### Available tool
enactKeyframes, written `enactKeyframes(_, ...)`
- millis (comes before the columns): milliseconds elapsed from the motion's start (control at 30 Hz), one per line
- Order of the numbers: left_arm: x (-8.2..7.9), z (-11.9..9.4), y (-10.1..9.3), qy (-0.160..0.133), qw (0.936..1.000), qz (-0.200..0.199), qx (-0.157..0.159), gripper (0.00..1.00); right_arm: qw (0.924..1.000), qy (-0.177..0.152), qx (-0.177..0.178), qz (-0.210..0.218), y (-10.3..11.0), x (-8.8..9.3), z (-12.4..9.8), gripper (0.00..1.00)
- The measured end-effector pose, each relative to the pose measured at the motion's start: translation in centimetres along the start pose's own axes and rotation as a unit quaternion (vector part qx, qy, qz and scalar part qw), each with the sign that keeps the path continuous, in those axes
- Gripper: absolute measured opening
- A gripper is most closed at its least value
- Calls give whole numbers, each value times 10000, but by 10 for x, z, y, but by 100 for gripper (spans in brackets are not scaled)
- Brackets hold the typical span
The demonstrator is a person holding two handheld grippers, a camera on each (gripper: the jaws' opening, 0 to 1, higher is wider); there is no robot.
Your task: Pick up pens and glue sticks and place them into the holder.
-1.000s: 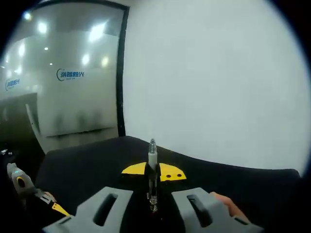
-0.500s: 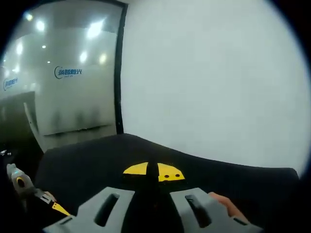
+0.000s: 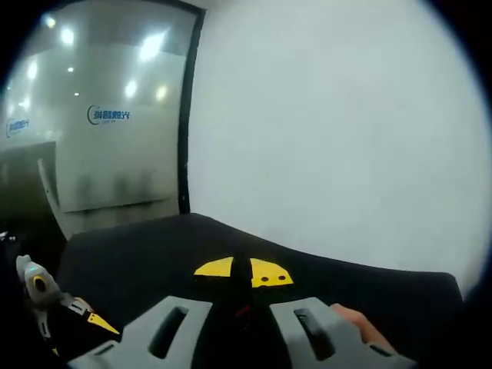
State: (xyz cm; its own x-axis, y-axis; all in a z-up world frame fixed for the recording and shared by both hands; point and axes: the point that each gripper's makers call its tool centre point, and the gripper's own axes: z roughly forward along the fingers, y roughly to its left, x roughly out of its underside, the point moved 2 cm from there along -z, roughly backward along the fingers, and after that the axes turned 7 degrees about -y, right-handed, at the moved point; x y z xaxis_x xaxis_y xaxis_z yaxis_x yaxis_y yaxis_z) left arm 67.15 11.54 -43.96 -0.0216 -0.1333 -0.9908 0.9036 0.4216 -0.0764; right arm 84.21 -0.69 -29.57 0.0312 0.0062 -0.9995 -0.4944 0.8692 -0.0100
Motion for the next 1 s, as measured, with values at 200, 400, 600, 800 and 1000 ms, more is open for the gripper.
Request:
enactKeyframes(200, 1, 0, 1, 22, 10000, -40, -37, 82, 9999, -69, 127, -17, -10, -12, -22, 3)
enactKeyframes(400, 3, 0, 2, 83, 9999, -55, -66, 81, 9995, -146, 270, -63, -19, -24, -49, 4)
enactKeyframes(600, 2, -1, 4, 47, 9998, -158, -130, 80, 9989, -282, 360, -33, -22, -34, -84, 6)
enactKeyframes(800, 2, 0, 12, 59, 9997, -205, -124, 80, 9986, -303, 421, -74, -18, -30, -114, 9)
enactKeyframes(1000, 2, 0, 11, 81, 9995, -253, -140, 80, 9983, -264, 471, -212, -10, -20, -139, 13)
